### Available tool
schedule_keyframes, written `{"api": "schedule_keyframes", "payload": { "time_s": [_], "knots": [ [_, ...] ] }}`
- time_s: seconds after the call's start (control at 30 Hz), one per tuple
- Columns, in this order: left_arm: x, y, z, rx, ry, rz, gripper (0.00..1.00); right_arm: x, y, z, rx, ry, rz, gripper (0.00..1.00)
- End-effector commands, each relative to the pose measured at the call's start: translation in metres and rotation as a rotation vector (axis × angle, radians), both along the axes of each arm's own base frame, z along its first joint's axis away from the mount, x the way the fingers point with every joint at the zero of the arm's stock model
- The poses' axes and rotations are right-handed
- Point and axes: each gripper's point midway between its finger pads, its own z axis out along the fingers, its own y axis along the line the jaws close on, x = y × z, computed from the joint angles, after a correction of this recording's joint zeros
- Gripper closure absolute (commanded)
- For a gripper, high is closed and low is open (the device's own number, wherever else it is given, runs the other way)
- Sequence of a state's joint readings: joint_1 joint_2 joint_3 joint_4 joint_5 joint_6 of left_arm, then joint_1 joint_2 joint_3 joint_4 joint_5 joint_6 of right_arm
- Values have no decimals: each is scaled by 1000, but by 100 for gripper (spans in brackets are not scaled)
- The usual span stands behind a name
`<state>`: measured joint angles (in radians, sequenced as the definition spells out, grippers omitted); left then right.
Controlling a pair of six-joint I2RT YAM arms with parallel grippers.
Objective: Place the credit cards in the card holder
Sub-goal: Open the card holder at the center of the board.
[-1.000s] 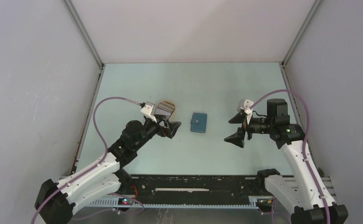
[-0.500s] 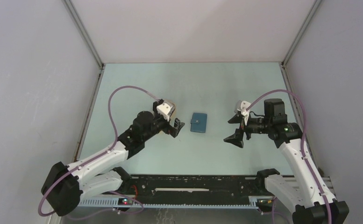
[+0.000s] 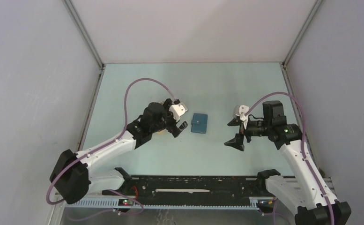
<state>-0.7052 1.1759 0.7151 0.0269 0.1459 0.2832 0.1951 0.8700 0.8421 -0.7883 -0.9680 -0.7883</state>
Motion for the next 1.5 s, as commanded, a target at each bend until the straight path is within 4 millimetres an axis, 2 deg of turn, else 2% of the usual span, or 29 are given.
{"api": "schedule_keyframes", "payload": {
  "time_s": [0.0, 0.23, 0.33, 0.5, 0.7, 1.03, 1.47],
  "knots": [
    [1, -11, 15, 29, -81, -107, 0, -4, 1, -1, -8, -32, 31, 0],
    [10, -28, 5, 87, -99, -210, 0, -7, 4, -4, -11, -27, 51, 0],
    [15, -39, 2, 99, -48, -269, 1, -8, 5, -4, -11, -26, 56, 0],
    [28, -50, -16, 166, 70, -317, 14, -9, 5, -5, -11, -22, 60, 0],
    [40, -58, -42, 226, 147, -339, 23, -10, 7, -6, -11, -18, 66, 0],
    [59, -67, -71, 294, 200, -336, 34, -10, 7, -7, -13, -14, 69, 0],
    [63, -79, -104, 396, 233, -351, 45, -12, 8, -7, -15, -12, 77, 0]
  ]
}}
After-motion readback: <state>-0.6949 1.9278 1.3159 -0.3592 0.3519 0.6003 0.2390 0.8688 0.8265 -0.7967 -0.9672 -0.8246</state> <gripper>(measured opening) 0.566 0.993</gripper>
